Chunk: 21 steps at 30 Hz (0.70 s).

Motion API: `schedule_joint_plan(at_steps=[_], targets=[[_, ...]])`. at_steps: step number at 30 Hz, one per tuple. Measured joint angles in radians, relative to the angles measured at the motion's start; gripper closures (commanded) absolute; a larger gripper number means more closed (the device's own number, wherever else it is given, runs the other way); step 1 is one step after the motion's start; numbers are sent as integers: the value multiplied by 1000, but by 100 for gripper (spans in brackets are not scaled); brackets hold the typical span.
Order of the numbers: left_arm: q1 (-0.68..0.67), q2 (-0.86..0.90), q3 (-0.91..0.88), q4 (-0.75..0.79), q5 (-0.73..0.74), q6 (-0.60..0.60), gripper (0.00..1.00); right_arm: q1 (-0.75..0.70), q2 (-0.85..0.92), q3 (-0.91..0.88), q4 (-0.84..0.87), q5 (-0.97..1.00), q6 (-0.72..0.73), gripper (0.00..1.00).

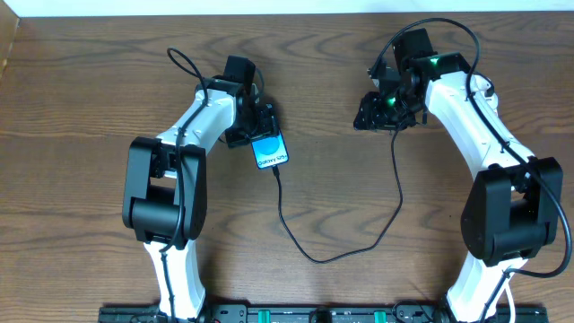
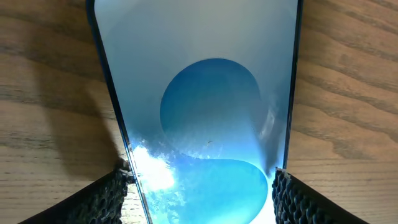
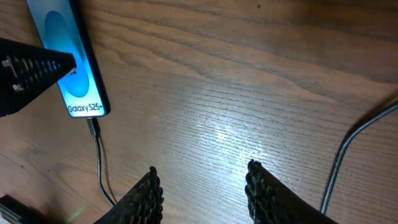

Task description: Plug charger to phone and switch on socket

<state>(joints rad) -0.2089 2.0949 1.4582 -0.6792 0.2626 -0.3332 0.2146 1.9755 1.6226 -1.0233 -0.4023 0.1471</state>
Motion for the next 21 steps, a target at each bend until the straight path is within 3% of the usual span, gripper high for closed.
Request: schedule_joint_plan(at_steps=[11, 21], targets=[[26, -47, -47, -40, -117, 47, 22, 0, 0, 0, -1, 3, -3, 57], [36, -303, -56, -76, -151, 53, 22, 0, 0, 0, -1, 3, -8, 60]])
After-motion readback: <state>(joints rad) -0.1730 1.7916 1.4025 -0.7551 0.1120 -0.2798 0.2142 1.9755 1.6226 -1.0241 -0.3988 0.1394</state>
